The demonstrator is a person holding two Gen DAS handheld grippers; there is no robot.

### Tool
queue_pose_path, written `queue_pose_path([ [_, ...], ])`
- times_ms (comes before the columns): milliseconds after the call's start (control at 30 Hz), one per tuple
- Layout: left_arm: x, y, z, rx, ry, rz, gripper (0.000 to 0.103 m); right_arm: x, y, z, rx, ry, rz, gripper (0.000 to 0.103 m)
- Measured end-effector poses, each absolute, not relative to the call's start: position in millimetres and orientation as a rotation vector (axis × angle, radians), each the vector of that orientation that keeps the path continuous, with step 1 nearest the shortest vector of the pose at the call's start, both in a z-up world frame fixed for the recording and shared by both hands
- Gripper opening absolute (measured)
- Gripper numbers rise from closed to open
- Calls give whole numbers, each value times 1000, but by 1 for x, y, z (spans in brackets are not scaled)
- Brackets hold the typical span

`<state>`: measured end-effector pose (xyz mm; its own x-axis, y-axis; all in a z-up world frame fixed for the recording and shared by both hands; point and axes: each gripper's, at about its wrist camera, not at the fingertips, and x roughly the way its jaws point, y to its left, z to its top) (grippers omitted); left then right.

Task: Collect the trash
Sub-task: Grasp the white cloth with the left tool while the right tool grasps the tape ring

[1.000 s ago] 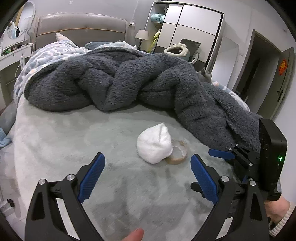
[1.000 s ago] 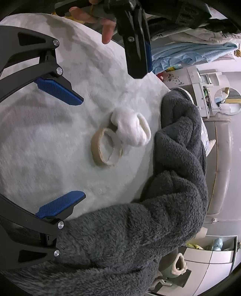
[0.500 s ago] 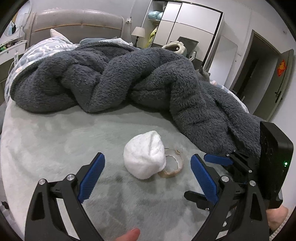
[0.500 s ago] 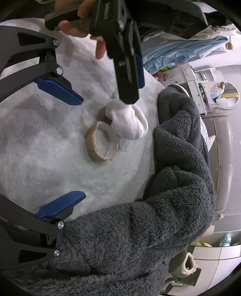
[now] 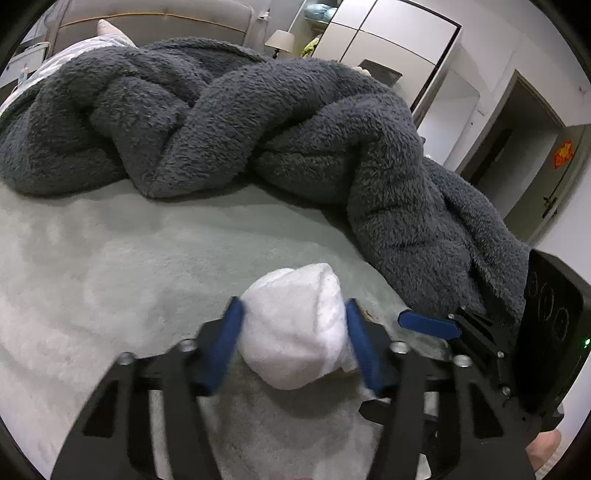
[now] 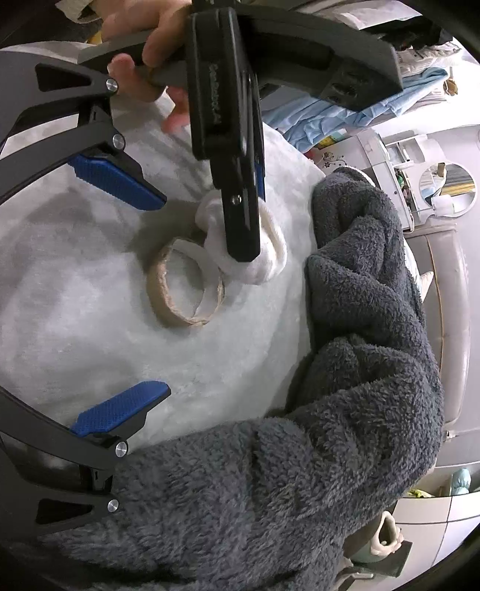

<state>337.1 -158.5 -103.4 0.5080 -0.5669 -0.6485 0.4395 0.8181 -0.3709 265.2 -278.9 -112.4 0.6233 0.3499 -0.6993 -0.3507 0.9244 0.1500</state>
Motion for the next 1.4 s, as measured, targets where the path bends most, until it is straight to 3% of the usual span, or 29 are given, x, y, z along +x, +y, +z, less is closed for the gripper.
queue_pose_path([
  [100,335,-156,-99,-160,825,-606,46,272,-276,-112,-6,805,400,94],
  [267,331,-148,-91,-159,809,-589,46,286,-270,-113,-6,809,402,93],
  [367,330,-140,-86,-157,796,-574,46,289,-261,-117,-38,818,407,66],
  [467,326,-132,-81,-159,791,-557,46,291,-253,-123,-75,841,391,55],
  [1400,209,-30,-43,-161,762,-298,46,223,-201,-94,-40,819,514,54],
])
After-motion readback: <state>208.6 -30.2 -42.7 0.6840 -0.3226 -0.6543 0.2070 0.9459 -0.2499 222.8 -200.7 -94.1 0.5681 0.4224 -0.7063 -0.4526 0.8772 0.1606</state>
